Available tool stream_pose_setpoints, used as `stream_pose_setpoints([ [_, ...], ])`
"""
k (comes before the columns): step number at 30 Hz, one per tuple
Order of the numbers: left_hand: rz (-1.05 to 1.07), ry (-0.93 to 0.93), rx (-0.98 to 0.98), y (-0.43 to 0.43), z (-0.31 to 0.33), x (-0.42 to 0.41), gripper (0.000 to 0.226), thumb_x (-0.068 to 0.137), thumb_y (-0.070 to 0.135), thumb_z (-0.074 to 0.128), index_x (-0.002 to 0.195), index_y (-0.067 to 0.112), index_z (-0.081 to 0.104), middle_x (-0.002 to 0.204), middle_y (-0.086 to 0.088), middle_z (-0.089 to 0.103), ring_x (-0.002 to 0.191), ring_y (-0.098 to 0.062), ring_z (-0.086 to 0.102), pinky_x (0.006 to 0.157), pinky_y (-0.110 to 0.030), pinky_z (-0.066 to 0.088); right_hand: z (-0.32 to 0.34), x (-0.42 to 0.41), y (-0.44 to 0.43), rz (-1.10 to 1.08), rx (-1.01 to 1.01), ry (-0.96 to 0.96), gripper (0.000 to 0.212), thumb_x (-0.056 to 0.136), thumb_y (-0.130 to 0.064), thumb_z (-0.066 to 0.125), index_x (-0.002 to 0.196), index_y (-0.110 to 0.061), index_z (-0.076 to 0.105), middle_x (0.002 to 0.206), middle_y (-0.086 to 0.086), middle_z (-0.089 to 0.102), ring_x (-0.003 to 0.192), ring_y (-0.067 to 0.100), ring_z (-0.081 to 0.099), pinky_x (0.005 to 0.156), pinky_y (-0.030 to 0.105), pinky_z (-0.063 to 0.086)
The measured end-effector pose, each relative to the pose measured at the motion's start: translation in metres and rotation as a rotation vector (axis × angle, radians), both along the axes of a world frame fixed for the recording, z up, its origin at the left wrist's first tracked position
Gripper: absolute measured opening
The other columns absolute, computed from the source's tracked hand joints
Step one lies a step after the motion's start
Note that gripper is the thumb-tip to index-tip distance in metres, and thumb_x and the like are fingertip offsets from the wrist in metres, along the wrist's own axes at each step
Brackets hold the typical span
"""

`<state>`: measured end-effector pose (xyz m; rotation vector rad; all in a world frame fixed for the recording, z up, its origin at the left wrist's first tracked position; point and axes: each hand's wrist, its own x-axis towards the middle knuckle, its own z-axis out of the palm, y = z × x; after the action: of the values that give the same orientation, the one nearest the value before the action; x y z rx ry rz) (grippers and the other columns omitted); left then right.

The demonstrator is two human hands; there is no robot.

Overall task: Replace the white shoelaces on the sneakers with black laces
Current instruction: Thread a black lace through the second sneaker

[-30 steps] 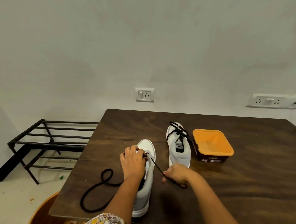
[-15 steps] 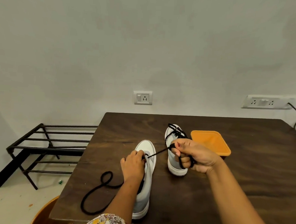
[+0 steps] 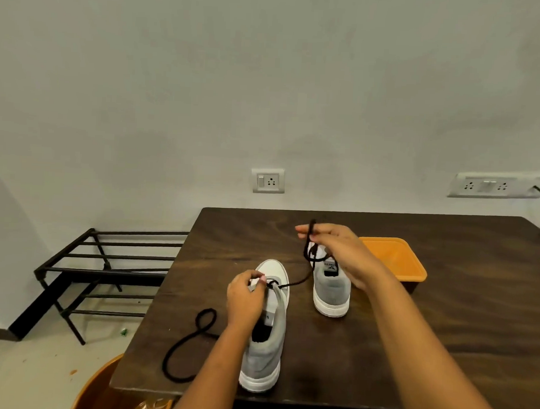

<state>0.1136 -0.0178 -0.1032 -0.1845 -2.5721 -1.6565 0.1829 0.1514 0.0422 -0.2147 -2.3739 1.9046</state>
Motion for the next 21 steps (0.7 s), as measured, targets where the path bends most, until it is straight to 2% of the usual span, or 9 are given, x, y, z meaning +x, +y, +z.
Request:
stream_pose_setpoints([
  [2, -0.128, -0.133, 0.280, 0.007, 0.025, 0.008, 0.016, 0.095, 0.027, 0.055, 0.098, 0.016, 0.066, 0.098, 0.000, 0.068, 0.098, -0.020, 0.063, 0.084, -0.032, 0.051, -0.001, -0.002, -0.012, 0.069, 0.106, -0.011, 0.040, 0.094, 0.002, 0.040, 0.113, -0.018, 0.069, 0.107, -0.011, 0.065, 0.101, -0.008, 0.052, 0.082, 0.008, 0.036],
  [4, -0.324, -0.220, 0.401, 0.014, 0.051, 0.016, 0.024, 0.098, 0.025, 0.049, 0.111, 0.012, 0.063, 0.103, 0.000, 0.068, 0.098, -0.013, 0.063, 0.081, -0.024, 0.051, -0.005, -0.006, -0.023, 0.065, 0.089, 0.016, 0.036, 0.093, 0.002, 0.043, 0.107, -0.016, 0.071, 0.099, -0.006, 0.067, 0.091, -0.003, 0.059, 0.074, 0.007, 0.043],
  [5, -0.412, -0.230, 0.385, 0.017, 0.062, 0.021, 0.021, 0.099, 0.022, 0.047, 0.110, 0.013, 0.063, 0.098, 0.004, 0.068, 0.093, -0.008, 0.063, 0.076, -0.020, 0.051, -0.006, -0.007, -0.028, 0.052, 0.042, 0.028, 0.030, 0.093, 0.000, 0.048, 0.102, -0.016, 0.072, 0.091, 0.001, 0.069, 0.080, 0.005, 0.062, 0.064, 0.007, 0.044],
  [7, -0.534, -0.240, 0.285, 0.020, 0.075, 0.031, 0.017, 0.098, 0.015, 0.048, 0.094, 0.016, 0.064, 0.076, 0.013, 0.067, 0.073, 0.003, 0.063, 0.067, -0.017, 0.047, -0.009, -0.011, -0.034, 0.017, -0.025, 0.070, 0.019, 0.091, -0.004, 0.057, 0.091, -0.015, 0.071, 0.074, 0.010, 0.065, 0.057, 0.016, 0.056, 0.050, 0.016, 0.045],
  [10, -0.660, -0.329, 0.156, 0.026, 0.071, 0.047, 0.029, 0.099, 0.016, 0.047, 0.071, 0.016, 0.052, 0.052, 0.010, 0.057, 0.049, 0.001, 0.055, 0.056, -0.018, 0.040, -0.012, -0.019, -0.030, -0.141, -0.049, 0.143, 0.013, 0.086, -0.009, 0.068, 0.077, -0.018, 0.064, 0.067, -0.001, 0.061, 0.053, 0.010, 0.052, 0.054, 0.023, 0.046],
  [13, -0.726, -0.389, -0.025, 0.030, 0.047, 0.056, 0.034, 0.100, 0.020, 0.047, 0.066, 0.017, 0.047, 0.050, 0.008, 0.052, 0.044, 0.000, 0.048, 0.052, -0.018, 0.041, -0.010, -0.027, -0.020, -0.233, -0.167, 0.172, 0.018, 0.092, -0.010, 0.061, 0.080, -0.019, 0.049, 0.074, 0.002, 0.059, 0.046, 0.004, 0.042, 0.043, 0.020, 0.035],
  [16, -0.806, -0.370, -0.343, 0.030, 0.026, 0.064, 0.037, 0.101, 0.025, 0.044, 0.066, 0.018, 0.054, 0.053, 0.009, 0.061, 0.052, 0.000, 0.053, 0.065, -0.023, 0.046, -0.003, -0.033, -0.011, -0.246, -0.151, 0.163, 0.013, 0.099, -0.016, 0.049, 0.087, -0.020, 0.048, 0.073, 0.001, 0.056, 0.041, 0.002, 0.038, 0.040, 0.017, 0.031],
  [19, -0.844, -0.257, -0.593, 0.034, 0.028, 0.066, 0.035, 0.099, 0.032, 0.044, 0.091, 0.005, 0.066, 0.097, -0.014, 0.068, 0.088, -0.021, 0.062, 0.088, -0.033, 0.045, -0.004, -0.036, -0.008, -0.198, -0.117, 0.134, 0.012, 0.102, -0.016, 0.042, 0.101, -0.016, 0.054, 0.078, -0.001, 0.059, 0.046, 0.006, 0.036, 0.042, 0.018, 0.031],
  [21, -0.874, -0.201, -0.868, 0.041, 0.031, 0.065, 0.040, 0.100, 0.034, 0.043, 0.111, 0.000, 0.061, 0.120, -0.024, 0.056, 0.113, -0.035, 0.050, 0.097, -0.038, 0.038, -0.010, -0.038, -0.007, -0.176, -0.142, 0.126, 0.017, 0.102, -0.013, 0.040, 0.108, -0.012, 0.056, 0.082, 0.000, 0.062, 0.048, 0.007, 0.035, 0.042, 0.016, 0.031],
])
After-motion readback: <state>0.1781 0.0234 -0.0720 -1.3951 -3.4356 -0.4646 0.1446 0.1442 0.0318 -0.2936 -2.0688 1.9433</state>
